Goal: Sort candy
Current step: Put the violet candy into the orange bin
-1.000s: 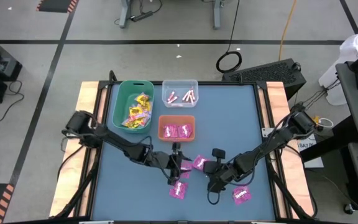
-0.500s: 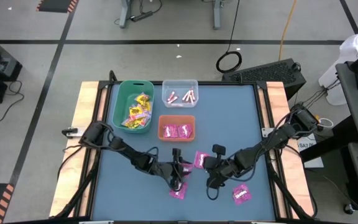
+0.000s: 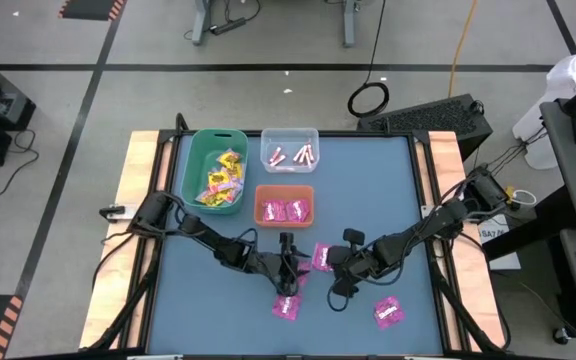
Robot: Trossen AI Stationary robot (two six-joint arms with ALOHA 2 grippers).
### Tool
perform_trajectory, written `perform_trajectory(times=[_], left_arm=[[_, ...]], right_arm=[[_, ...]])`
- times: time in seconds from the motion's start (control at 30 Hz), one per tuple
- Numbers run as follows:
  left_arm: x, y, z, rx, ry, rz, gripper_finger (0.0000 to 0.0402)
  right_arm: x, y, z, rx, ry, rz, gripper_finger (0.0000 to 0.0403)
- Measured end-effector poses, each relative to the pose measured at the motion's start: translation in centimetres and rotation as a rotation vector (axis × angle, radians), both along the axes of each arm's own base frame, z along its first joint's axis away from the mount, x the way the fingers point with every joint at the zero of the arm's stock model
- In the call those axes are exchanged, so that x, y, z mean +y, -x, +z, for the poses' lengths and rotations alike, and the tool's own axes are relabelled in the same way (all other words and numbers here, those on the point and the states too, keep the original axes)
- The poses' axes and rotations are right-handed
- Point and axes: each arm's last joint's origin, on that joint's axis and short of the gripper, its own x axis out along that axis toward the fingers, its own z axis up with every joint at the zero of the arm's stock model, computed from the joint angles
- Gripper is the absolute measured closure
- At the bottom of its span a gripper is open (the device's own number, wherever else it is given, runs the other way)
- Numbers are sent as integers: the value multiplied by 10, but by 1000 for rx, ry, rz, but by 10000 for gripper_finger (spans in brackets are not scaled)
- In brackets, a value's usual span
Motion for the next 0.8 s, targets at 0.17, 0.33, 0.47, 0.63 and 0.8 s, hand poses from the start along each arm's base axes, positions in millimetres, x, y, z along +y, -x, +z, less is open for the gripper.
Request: perform_trajectory(times=[0.17,0.33,0.47,0.63,0.8], left_arm=[[-1,1,-1,8,0,-6,199],[0,1,-1,9,-1,-5,199],[0,1,-1,16,-3,-5,199],[0,1,-1,18,-4,-5,199],[0,1,-1,18,-4,-4,199]], right_arm=[[6,3,-4,-20,-34,-20,271],[6,5,-17,4,-1,-69,205],[5,1,-24,4,-11,-78,187],[5,-5,-28,-1,-43,-69,201],[5,-5,-28,8,-50,-59,268]])
